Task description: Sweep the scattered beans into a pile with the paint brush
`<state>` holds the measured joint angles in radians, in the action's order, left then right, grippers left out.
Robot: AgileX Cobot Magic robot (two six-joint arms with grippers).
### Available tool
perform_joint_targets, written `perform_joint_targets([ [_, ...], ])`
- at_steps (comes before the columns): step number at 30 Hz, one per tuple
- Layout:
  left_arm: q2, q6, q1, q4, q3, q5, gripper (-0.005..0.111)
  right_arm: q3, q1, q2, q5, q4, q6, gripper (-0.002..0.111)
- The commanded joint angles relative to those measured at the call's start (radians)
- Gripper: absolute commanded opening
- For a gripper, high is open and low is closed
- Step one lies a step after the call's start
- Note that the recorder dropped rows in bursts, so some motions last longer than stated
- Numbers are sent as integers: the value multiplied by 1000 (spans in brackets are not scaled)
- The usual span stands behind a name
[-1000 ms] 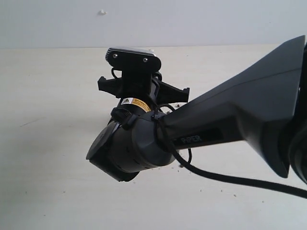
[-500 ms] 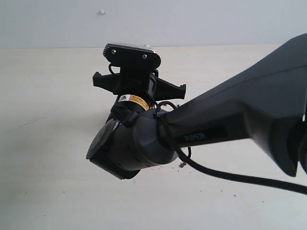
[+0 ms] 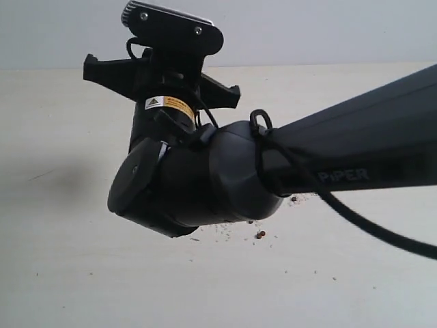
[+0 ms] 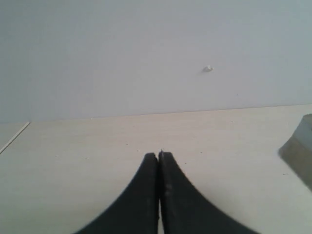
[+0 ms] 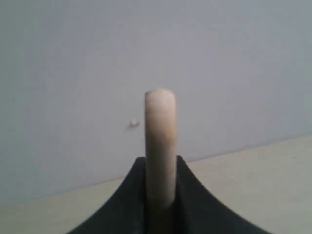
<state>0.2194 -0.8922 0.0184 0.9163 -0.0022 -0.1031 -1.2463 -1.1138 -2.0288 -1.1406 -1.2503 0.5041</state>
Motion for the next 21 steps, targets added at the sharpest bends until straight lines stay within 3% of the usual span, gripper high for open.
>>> perform_joint_targets([
  [1, -4, 0, 2, -3, 2, 4, 0, 3, -3, -44, 132, 162, -250, 0],
  [9, -4, 0, 2, -3, 2, 4, 0, 145, -35, -42, 190, 341, -405, 0],
  [17, -4, 0, 2, -3, 2, 4, 0, 247, -35, -42, 125, 273, -394, 0],
  [21, -4, 0, 2, -3, 2, 4, 0, 276, -35, -35, 108, 206, -294, 0],
])
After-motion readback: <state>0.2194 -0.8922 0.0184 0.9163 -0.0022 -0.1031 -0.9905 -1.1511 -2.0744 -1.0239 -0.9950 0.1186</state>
